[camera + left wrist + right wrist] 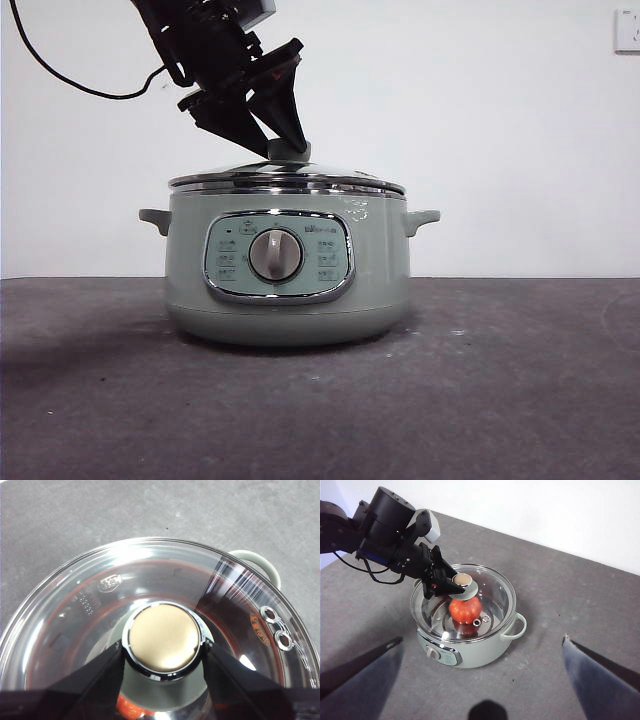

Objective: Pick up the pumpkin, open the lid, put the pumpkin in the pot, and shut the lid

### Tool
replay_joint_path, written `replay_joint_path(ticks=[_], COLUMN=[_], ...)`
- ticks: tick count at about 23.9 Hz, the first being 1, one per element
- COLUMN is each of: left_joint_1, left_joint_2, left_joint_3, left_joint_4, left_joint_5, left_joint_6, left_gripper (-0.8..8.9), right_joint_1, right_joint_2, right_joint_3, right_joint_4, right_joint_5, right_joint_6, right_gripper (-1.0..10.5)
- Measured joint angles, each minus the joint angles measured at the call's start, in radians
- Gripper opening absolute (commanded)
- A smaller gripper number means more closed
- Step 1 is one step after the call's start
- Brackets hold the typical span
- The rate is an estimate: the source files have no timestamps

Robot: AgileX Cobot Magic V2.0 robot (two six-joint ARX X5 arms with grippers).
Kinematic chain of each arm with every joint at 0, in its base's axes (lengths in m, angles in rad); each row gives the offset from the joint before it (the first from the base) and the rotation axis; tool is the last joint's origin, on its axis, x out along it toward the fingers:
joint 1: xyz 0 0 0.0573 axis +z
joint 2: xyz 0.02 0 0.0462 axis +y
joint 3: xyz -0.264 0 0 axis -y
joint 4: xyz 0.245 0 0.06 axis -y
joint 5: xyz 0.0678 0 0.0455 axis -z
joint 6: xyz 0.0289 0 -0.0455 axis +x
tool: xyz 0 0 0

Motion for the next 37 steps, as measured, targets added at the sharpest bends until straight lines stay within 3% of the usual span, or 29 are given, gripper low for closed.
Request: replay_joint_path(ticks=[16, 23, 26, 33, 37], left_joint_1=[-0.003, -0.003, -0.003, -0.003, -0.003], left_joint_2=[-0.001, -0.091, -0.154, -0.312, -0.418], left_joint_3=[0.0, 0.0, 0.003, 0.058, 0.081], left_joint_4=[-0.037, -0.042, -0.084, -0.303, -0.465], left_joint_5=[-0.031, -0.031, -0.031, -0.02, 0.055], left_joint_6=[0.0, 0.0, 0.0, 0.0, -0.001], left_gripper=[4.49, 4.49, 4.48, 4.39, 4.39], right_joint_1=[0.0, 0.0, 0.0, 0.0, 0.0], right_joint_2=[0.0, 0.0, 0.0, 0.008, 0.028], right_joint_3=[0.0, 0.0, 0.0, 0.0, 0.0], right_joint_4=[-0.018, -0.021, -0.031, -0.103, -0.167], right_joint_5=[0.0, 0.0, -0.01, -0.131, -0.194], right_joint_6=[0.0, 0.0, 0.0, 0.005, 0.008], right_gripper=[6.0, 6.0, 6.0, 5.9, 5.9])
